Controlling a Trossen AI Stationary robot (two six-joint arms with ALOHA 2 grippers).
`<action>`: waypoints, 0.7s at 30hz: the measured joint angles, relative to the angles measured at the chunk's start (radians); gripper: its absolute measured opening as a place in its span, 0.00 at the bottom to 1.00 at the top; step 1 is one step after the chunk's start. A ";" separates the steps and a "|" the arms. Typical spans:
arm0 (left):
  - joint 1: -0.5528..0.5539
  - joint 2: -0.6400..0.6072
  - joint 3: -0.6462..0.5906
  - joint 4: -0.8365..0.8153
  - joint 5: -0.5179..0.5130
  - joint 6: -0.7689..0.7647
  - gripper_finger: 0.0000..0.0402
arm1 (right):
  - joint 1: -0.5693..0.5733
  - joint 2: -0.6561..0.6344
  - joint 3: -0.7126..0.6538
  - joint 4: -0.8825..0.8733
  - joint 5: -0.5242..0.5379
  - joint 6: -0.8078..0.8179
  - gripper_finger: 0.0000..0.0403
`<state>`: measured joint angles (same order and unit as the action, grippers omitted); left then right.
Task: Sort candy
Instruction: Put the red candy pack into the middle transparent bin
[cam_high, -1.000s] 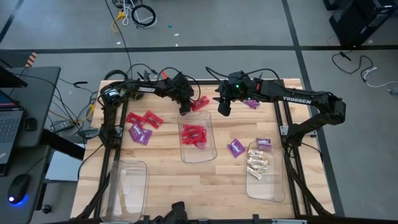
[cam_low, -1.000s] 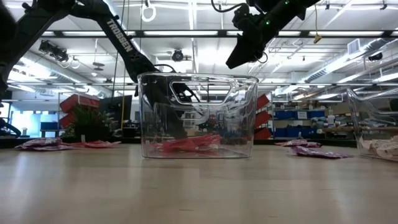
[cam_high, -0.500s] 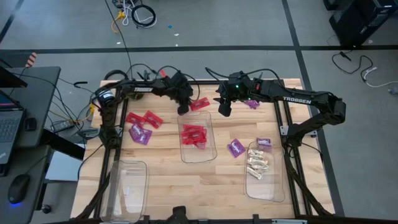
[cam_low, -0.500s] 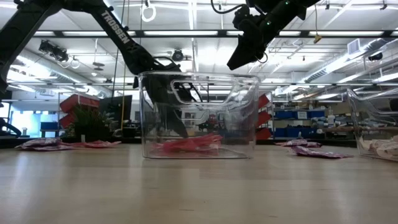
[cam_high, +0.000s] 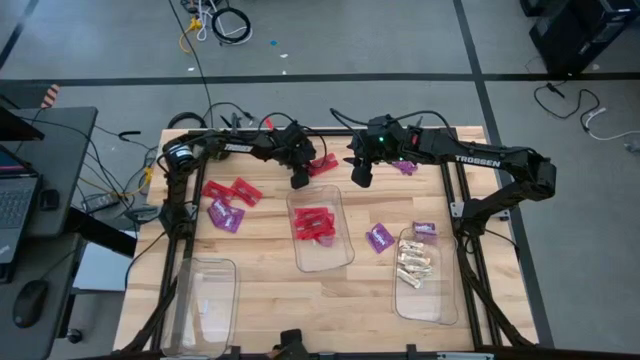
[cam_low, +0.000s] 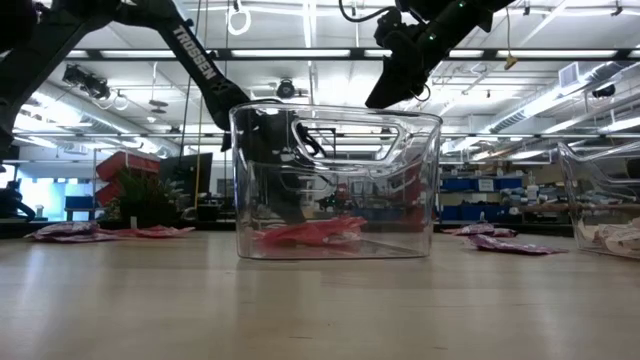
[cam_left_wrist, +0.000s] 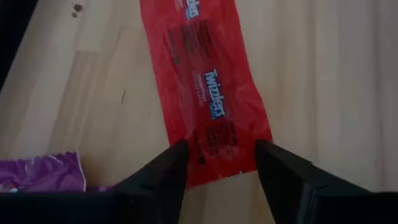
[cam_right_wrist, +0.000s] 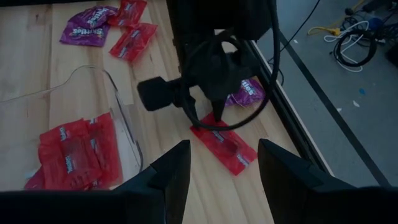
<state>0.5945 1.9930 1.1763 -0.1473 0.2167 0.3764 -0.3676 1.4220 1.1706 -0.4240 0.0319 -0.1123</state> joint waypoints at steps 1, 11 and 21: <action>0.000 0.001 0.000 0.006 -0.002 -0.003 0.46 | 0.000 0.000 0.000 0.000 0.000 0.000 0.43; 0.026 -0.002 0.001 0.015 -0.025 -0.003 0.03 | 0.000 0.000 0.000 -0.004 -0.001 -0.003 0.43; 0.046 -0.192 0.049 -0.050 -0.037 -0.003 0.00 | 0.000 -0.002 0.000 -0.044 0.006 0.003 0.43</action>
<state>0.6407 1.8010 1.2253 -0.1969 0.1800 0.3738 -0.3676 1.4203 1.1706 -0.4676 0.0376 -0.1089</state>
